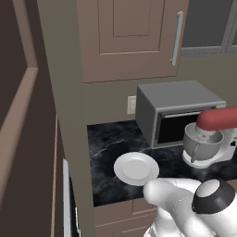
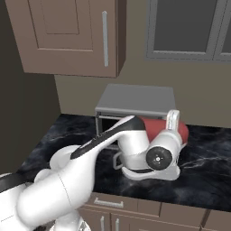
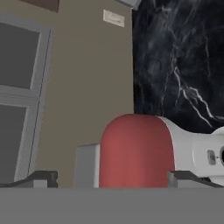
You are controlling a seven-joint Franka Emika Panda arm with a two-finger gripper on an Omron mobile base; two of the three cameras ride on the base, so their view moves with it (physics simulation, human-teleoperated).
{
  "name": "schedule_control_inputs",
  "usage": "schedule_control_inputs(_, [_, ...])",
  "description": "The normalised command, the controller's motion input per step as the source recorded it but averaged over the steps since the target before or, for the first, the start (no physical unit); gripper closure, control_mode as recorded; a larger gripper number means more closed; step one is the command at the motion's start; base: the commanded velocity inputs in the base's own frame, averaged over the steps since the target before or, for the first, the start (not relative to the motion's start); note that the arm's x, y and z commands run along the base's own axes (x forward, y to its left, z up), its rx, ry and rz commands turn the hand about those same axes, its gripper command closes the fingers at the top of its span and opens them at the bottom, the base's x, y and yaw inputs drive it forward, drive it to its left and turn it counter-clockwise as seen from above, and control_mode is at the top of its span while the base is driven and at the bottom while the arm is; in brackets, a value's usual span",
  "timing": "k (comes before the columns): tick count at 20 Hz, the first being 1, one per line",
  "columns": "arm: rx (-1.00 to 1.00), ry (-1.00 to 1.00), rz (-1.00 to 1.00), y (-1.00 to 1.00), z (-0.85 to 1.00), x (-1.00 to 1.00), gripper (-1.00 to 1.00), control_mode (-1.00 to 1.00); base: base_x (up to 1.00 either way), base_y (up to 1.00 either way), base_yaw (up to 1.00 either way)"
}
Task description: Add butter and sugar cubes to the stand mixer bowl and then turn on the stand mixer to begin making frosting.
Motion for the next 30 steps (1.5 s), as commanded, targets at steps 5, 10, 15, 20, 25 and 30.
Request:
schedule_control_inputs(5, [-0.08,0.00,0.06,0.00,0.16,-0.81,-1.00,-1.00,0.00,0.00,0.00])
schedule_control_inputs(10, [-0.35,0.00,0.13,-0.03,0.02,-0.76,-1.00,-1.00,0.00,0.00,0.00])
schedule_control_inputs(15, [-0.53,0.00,0.24,0.00,-0.01,-0.58,-1.00,-1.00,0.00,0.00,0.00])
schedule_control_inputs(20, [-0.61,0.04,0.29,0.04,-0.07,-0.43,-1.00,-1.00,0.00,0.00,0.00])
schedule_control_inputs(25, [-0.66,0.11,0.26,0.41,-0.18,-0.21,-1.00,-1.00,0.00,0.00,0.00])
schedule_control_inputs(30, [-0.65,0.16,0.24,0.55,-0.31,-0.02,-1.00,-1.00,0.00,0.00,0.00])
